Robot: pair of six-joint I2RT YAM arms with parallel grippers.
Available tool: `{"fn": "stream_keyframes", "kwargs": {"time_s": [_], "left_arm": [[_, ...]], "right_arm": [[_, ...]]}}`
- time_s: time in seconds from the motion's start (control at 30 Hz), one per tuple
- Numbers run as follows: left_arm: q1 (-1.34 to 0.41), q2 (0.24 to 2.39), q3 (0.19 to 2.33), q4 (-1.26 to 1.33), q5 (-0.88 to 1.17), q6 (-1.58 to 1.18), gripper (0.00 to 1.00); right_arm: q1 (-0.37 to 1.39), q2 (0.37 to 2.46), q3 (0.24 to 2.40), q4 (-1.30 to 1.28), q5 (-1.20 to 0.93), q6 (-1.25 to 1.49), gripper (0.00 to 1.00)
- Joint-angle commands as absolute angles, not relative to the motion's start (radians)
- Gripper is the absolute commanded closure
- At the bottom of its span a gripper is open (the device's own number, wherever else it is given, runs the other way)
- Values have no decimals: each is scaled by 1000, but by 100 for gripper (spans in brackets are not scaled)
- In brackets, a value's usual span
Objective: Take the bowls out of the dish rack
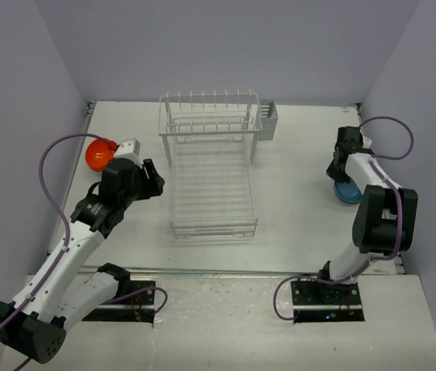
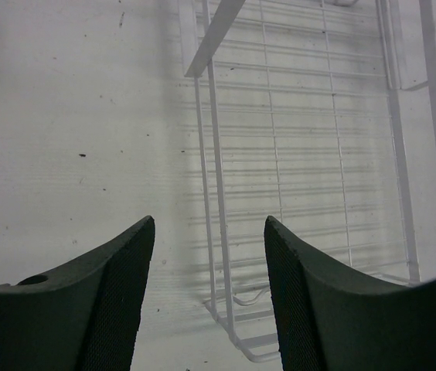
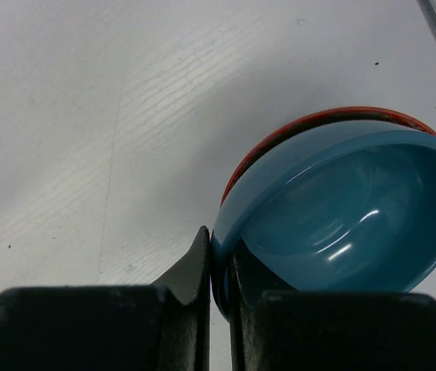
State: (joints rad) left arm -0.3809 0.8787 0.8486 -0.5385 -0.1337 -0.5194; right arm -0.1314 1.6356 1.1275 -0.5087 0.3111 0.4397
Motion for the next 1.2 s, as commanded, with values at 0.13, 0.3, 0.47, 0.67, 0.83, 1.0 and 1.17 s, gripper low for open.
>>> {"fn": "stream_keyframes", "kwargs": {"time_s": [0.13,0.3,0.47,0.67,0.83,1.0,1.17], "left_arm": [[-382,885,861,-497,-135,-491,40],[-382,891,853,-494,-123,-489,40],[-382,893,850,-486,-115,-489,40],[-382,907,848,-483,-135,-488,37],[-382,919,856,-489,-192,-485,30],[-382,925,865,-523,-276,-489,17],[-382,905,844,-522,-275,-482,5]], "right_arm": [[-138,1709,1189,-479,317,433,100],[-141,1726,1181,-466,313,440,97],[-143,1706,1152,-437,322,439,64],[-143,1654,1140,-437,321,437,42],[-112,1517,1112,-448,327,442,27],[71,1322,1097,-489,341,414,15],[328,1108,1048,-509,290,431,6]]}}
